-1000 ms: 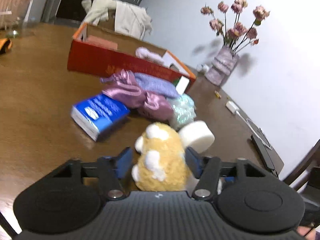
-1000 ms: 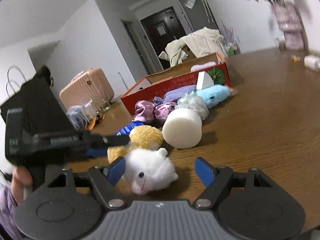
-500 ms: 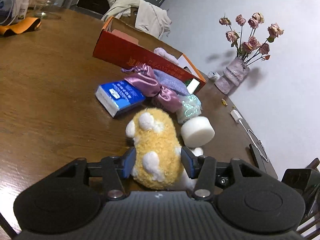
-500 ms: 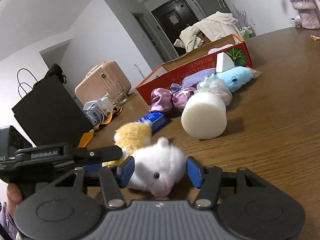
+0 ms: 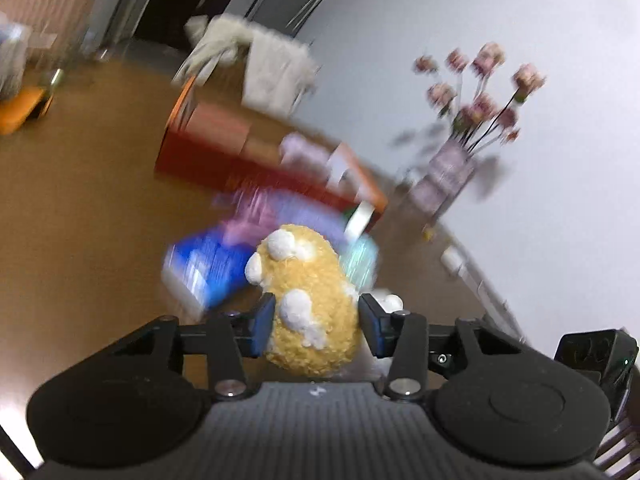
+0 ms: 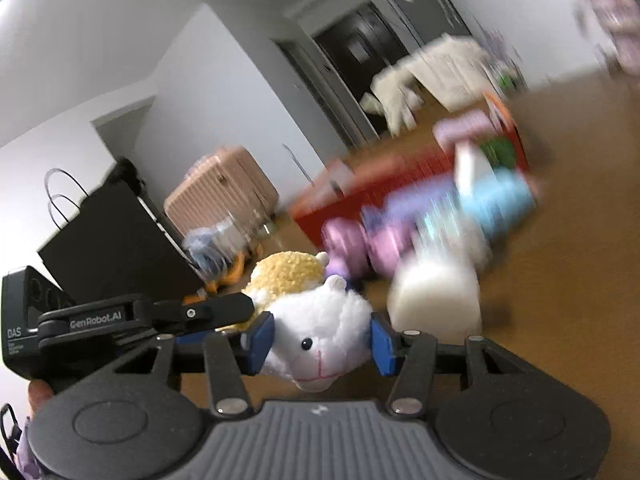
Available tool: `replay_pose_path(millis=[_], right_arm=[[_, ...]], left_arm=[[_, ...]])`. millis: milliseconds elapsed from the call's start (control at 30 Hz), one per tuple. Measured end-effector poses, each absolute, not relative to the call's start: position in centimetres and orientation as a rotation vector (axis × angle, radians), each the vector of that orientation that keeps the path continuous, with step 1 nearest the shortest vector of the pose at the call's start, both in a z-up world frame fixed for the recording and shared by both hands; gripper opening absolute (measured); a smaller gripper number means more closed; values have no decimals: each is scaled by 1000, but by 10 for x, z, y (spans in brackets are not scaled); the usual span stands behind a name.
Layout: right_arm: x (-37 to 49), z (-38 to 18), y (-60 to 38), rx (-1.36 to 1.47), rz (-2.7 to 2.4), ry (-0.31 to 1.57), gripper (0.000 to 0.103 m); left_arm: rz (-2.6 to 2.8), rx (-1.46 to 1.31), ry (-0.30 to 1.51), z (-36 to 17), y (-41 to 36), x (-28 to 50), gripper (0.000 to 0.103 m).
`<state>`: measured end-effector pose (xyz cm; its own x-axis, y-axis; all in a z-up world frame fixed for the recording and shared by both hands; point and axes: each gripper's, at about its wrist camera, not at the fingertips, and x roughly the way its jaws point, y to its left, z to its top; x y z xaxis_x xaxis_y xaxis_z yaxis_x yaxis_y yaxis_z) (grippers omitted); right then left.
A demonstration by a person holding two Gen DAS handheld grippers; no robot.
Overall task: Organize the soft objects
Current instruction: 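Lower the plush sheep into the box and open both grippers, then move both grippers back to the pile near the white foam cylinder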
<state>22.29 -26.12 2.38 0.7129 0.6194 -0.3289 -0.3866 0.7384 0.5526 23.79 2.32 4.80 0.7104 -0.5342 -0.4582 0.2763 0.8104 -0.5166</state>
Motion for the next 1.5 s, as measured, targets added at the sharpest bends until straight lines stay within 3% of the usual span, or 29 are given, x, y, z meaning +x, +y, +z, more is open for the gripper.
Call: replay_pose_path(millis=[233,433,600,800,900,1200,1267,1500], right_arm=[[362,84,-250,388,609,487,50],[486,67,-229,426,598,623,50],[533,38,-204,378,576,741,50],[531,26,-185,288,570,813,56],[521,36,-189,291,581,803,66],[428,133,-245,224,544,561,76],[397,146,-259,201,530,517,82],[294,152,-286,77,496,427,84]], left_arm=[[-452,-386,586,94,31,375,45],[-345,-354,677,75,35,478,45],[-293,-293,757,46,41,510,46],[-297,-214,730,45,44,490,54],[-291,-220,685,67,47,473,56],[-306,-123,479,148,44,376,73],[-317,-94,450,155,41,348,74],[-313,-79,401,149,34,263,76]])
